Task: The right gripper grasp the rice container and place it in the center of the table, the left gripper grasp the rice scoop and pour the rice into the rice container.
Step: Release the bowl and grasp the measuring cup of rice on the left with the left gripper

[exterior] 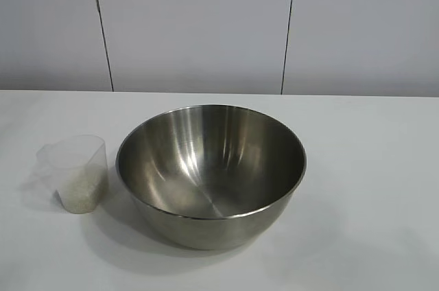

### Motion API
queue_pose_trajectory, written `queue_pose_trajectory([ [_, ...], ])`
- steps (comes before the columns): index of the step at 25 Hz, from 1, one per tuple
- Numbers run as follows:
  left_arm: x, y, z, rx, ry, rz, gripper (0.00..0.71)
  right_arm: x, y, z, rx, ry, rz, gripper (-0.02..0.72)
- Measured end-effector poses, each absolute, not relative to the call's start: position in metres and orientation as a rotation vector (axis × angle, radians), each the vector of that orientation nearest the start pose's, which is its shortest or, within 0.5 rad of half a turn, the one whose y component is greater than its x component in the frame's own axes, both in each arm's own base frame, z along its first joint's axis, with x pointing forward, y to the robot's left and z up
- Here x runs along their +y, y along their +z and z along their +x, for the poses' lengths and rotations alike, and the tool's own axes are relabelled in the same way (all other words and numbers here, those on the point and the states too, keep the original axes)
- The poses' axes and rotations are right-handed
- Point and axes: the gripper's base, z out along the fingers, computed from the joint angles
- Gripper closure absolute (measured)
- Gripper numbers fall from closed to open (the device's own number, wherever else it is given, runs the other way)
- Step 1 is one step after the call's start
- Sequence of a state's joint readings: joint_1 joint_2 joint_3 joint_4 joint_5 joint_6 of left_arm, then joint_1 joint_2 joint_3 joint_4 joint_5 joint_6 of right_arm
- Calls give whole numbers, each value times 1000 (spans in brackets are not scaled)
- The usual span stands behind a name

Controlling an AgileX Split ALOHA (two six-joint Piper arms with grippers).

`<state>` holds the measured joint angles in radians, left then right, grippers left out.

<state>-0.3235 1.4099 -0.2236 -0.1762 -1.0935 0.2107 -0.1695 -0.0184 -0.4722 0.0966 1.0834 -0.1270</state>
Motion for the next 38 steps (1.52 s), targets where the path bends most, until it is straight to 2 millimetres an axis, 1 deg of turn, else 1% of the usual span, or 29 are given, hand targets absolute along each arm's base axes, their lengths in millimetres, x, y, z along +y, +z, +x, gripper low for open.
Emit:
queue_pose_trajectory([
  [3,-48,162,194,1698,-1,234,79,9,268,-4,2073,-66,39,54],
  [5,-47,147,189,1771,8,269,79,9,268,-4,2073,-66,39,54],
  [7,-47,138,186,1814,17,313,83,9,268,-4,2073,-66,39,54],
  [12,-47,115,183,1914,67,408,128,9,268,-4,2073,-66,39,54],
  [16,-47,94,183,2008,103,476,138,9,268,-4,2073,-66,39,54],
  [19,-48,81,187,2054,117,510,138,9,268,-4,2072,-66,39,54],
  [24,-52,70,203,2061,123,510,140,9,268,-4,2072,-66,39,54],
  [28,-49,67,218,2048,134,477,140,9,268,-4,2072,-66,39,54],
  [38,-39,55,235,2056,73,469,140,9,268,-4,2072,-66,39,54],
])
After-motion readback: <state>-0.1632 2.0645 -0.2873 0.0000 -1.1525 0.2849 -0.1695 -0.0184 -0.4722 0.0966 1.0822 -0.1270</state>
